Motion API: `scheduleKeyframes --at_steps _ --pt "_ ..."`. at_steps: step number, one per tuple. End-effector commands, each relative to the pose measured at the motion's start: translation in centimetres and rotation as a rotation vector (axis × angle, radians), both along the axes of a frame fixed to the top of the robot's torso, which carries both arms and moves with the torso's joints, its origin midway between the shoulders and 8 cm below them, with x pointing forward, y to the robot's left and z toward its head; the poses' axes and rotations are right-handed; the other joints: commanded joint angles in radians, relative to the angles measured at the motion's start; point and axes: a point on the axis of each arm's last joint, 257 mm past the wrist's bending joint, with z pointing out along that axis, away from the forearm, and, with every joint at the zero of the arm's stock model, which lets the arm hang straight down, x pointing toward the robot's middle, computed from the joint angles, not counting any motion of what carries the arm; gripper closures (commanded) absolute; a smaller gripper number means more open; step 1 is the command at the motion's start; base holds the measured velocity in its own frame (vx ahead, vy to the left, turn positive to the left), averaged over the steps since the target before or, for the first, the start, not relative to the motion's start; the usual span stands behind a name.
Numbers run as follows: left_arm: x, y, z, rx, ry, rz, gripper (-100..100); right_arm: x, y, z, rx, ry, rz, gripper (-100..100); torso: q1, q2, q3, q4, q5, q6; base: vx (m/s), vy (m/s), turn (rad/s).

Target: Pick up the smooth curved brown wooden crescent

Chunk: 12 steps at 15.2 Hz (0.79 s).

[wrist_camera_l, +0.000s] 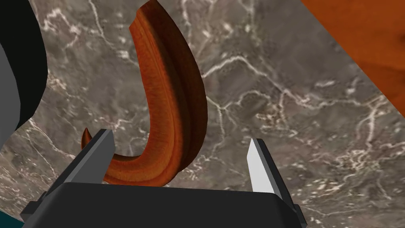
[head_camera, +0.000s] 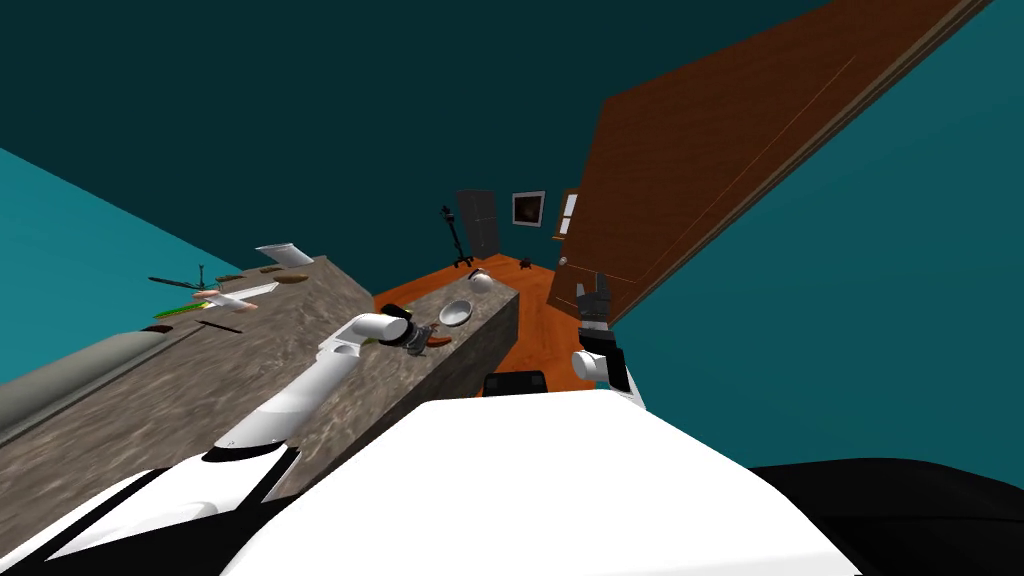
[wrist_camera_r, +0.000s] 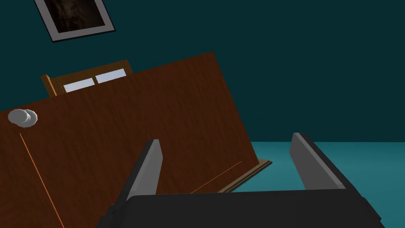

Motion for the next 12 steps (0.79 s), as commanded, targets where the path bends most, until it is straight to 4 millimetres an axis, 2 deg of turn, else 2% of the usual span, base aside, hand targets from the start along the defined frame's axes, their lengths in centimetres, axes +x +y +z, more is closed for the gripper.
scheduleKeyframes --at_steps 1,4,5,6,8,9,10,12 --pt "-1.0 0.3 -0.1 -0.002 0.052 0.008 -100 0.0 0.0 0.0 0.000 0.000 0.000 0 0.000 0.000 0.000 0.000 0.000 0.000 -0.005 0.015 -0.139" --pt "-1.9 0.5 -0.2 -0.004 0.090 0.015 -100 0.0 0.0 0.0 0.000 0.000 0.000 0 0.000 0.000 0.000 0.000 0.000 0.000 -0.005 0.011 -0.083" --pt "-1.3 0.4 -0.1 -0.003 0.067 0.011 -100 0.0 0.0 0.0 0.000 0.000 0.000 0 0.000 0.000 0.000 0.000 0.000 0.000 -0.001 0.006 -0.055" --pt "-1.4 0.6 -1.3 -0.003 0.071 0.020 -100 0.0 0.0 0.0 0.000 0.000 0.000 0 -0.001 0.000 0.000 0.000 0.000 0.000 -0.007 0.004 -0.052" --pt "-1.4 0.8 -2.2 -0.002 0.069 0.025 -100 0.0 0.0 0.0 0.000 0.000 0.000 0 -0.001 0.000 0.000 0.000 0.000 0.000 -0.012 0.004 -0.065" --pt "-1.5 0.7 -1.7 -0.003 0.073 0.023 -100 0.0 0.0 0.0 0.000 0.000 0.000 0 -0.001 0.000 0.000 0.000 0.000 0.000 -0.009 0.002 -0.021" --pt "-1.4 0.7 -1.9 -0.003 0.071 0.023 100 0.0 0.0 0.0 0.000 0.000 0.000 0 -0.001 0.000 0.000 0.000 0.000 0.000 0.000 0.000 0.000" --pt "-1.2 0.7 -1.7 -0.002 0.064 0.022 100 0.0 0.0 0.0 0.000 0.000 0.000 0 -0.001 0.000 0.000 -0.001 0.001 -0.002 0.003 0.002 -0.002"
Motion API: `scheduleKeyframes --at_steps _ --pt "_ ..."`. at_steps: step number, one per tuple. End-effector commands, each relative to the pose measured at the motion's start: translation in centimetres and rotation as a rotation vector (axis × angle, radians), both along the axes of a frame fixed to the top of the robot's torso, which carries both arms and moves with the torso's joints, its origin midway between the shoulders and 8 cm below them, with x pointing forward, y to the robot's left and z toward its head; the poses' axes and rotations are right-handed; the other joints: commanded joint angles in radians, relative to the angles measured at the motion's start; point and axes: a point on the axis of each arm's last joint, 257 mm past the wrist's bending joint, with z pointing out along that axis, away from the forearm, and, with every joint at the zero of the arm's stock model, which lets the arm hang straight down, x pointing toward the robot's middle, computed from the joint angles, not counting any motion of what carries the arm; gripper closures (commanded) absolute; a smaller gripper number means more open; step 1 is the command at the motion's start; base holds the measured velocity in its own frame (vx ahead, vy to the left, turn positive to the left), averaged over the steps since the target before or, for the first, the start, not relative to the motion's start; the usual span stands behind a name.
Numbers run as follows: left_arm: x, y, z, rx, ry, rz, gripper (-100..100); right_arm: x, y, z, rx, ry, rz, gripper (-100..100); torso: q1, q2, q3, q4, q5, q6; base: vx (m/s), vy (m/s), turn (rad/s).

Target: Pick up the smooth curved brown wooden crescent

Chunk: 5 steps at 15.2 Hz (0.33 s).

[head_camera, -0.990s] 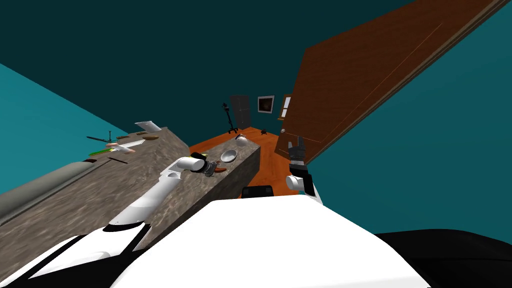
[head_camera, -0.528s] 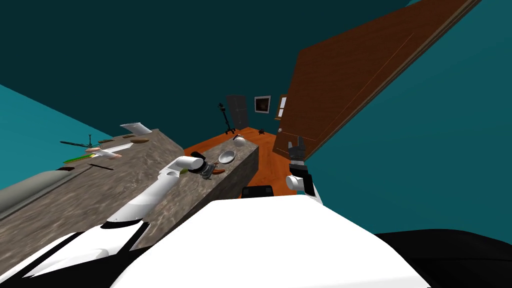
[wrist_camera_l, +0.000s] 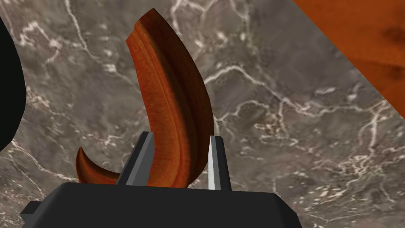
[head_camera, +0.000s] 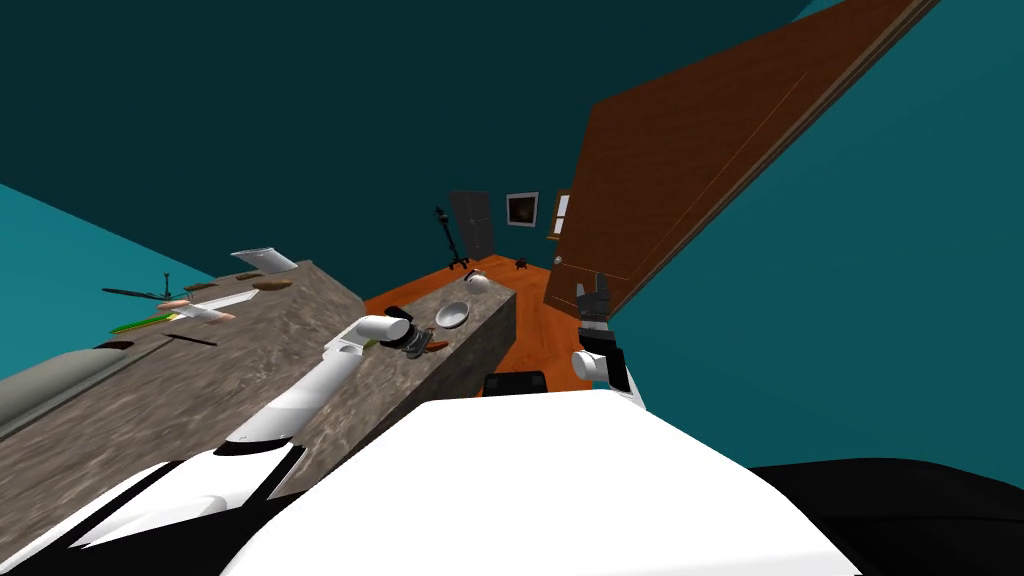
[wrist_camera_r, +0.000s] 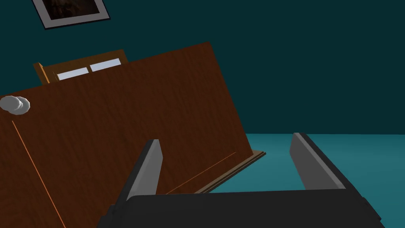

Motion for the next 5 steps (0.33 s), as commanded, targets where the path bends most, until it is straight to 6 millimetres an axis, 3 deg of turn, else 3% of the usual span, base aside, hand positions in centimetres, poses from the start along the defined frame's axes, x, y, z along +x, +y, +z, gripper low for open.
scheduleKeyframes --at_steps 1,4,5 --pt "0.0 0.0 0.0 0.000 0.000 0.000 100 0.0 0.0 0.0 0.000 0.000 0.000 0 0.000 0.000 0.000 0.000 0.000 0.000 0.000 0.000 0.000" --pt "-0.2 -0.2 1.3 -0.001 0.007 -0.009 100 0.0 0.0 0.0 0.000 0.000 0.000 0 0.001 -0.002 -0.001 -0.001 0.000 0.000 0.005 -0.003 0.047" --pt "0.1 -0.1 0.9 -0.002 0.001 -0.006 100 0.0 0.0 0.0 0.000 0.000 0.000 0 0.001 -0.003 -0.002 -0.001 0.000 0.000 0.008 -0.003 0.030"
